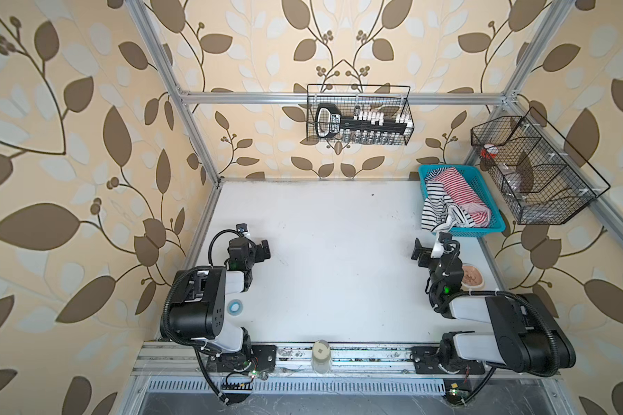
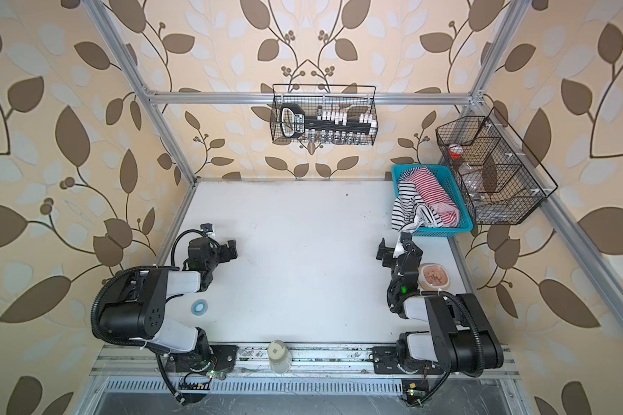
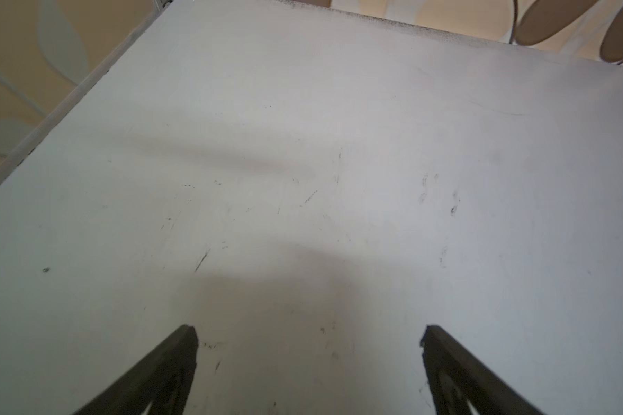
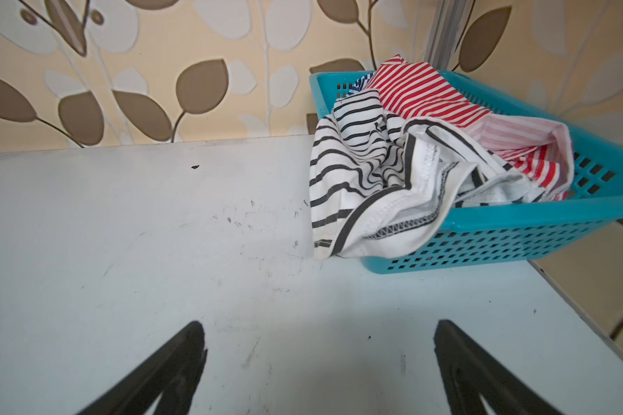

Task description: Fold and stack the tank tops

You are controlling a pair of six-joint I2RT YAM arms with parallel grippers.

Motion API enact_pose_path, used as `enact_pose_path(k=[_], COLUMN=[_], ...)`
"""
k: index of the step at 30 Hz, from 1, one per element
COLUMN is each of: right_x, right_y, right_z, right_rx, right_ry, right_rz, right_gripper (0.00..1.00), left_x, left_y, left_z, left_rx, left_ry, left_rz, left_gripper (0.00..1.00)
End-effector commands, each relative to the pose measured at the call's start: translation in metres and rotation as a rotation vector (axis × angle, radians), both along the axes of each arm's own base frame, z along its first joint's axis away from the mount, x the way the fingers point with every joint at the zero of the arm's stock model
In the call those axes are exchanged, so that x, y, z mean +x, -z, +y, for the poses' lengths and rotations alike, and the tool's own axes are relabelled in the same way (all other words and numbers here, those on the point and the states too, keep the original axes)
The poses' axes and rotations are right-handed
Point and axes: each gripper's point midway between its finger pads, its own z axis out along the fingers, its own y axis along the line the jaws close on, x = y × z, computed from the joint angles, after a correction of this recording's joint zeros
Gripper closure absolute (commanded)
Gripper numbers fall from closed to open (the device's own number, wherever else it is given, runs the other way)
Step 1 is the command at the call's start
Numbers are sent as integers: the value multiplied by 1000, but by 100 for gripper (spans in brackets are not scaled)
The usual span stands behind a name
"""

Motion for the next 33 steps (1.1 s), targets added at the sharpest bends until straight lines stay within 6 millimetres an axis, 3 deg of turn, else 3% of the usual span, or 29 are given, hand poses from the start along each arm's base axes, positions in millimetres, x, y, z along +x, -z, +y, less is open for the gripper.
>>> enact_pose_path(k=[1,22,29,33], right_x=[3,4,8,7], right_y=[-7,-7,-5,-7], right_z=[4,3,14,13], right_rx=[-18,-17,-17,-19], right_ry=[-22,-22,-103,-99], right_rz=[-21,-20,-5,-11], right_gripper=[0,0,0,8], left_x=[10,10,10,9], left_y=[-17,-17,-17,-18], left_z=[0,0,0,1], left_rx=[22,22,22,21], left_ry=[-1,0,0,-1], left_rz=[-63,-60,-59,-65], left_gripper=[1,1,1,1])
